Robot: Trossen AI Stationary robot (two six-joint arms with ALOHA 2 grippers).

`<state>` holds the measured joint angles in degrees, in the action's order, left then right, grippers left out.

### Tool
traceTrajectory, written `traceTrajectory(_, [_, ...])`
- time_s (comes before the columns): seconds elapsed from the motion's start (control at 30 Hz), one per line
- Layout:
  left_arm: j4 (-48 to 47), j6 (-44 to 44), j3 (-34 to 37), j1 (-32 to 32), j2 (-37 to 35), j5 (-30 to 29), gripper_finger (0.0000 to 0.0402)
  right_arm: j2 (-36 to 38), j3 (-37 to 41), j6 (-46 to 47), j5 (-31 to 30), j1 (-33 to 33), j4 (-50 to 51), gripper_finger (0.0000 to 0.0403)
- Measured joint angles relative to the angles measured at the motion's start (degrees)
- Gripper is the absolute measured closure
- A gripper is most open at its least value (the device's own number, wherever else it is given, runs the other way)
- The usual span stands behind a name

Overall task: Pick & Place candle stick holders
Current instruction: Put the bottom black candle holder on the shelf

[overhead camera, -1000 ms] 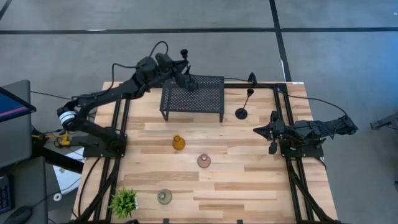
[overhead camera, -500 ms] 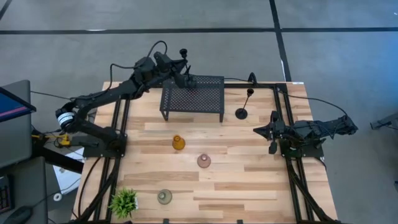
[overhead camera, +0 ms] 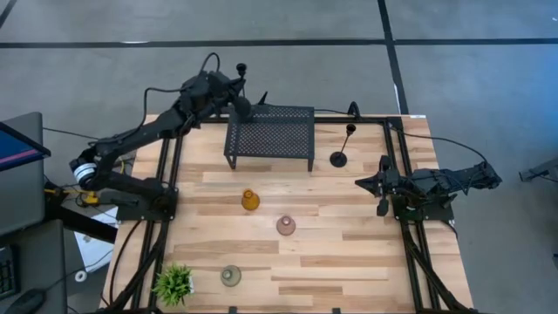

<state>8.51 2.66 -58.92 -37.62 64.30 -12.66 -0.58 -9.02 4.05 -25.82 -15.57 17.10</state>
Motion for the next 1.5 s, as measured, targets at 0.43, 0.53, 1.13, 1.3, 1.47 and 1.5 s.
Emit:
traceTrajectory(0.43, [-2.32, -3.15, 0.61, -1.17, 0.41, 0.04, 0.0383, 0.00, 0.00, -0.02, -0.22, 0.00, 0.00, 0.0403])
traceTrajectory(0.53, [-2.47, -3.08, 0.61, -1.17, 0.41, 0.03, 0.0376, 0.00, 0.00, -0.02, -0.22, 0.00, 0.00, 0.0403])
traceTrajectory(1.13, [-2.53, -3.02, 0.61, -0.91, -2.02, 0.48, 0.0315, 0.00, -0.02, 0.02, -0.20, 0.00, -0.02, 0.0403])
traceTrajectory(1.3, [-2.71, -3.24, 0.63, -0.90, -4.45, 5.19, 0.0292, 0.00, -0.02, 0.02, -0.20, 0.00, -0.02, 0.0403])
traceTrajectory(1.47, [-3.23, -3.35, 0.63, -0.90, -6.72, 7.88, 0.0259, 0.00, -0.02, 0.02, -0.20, 0.00, -0.02, 0.0403])
traceTrajectory(1.5, [-3.37, -3.35, 0.63, -0.90, -6.91, 8.01, 0.0252, 0.00, 0.00, 0.02, -0.20, 0.00, -0.02, 0.0403])
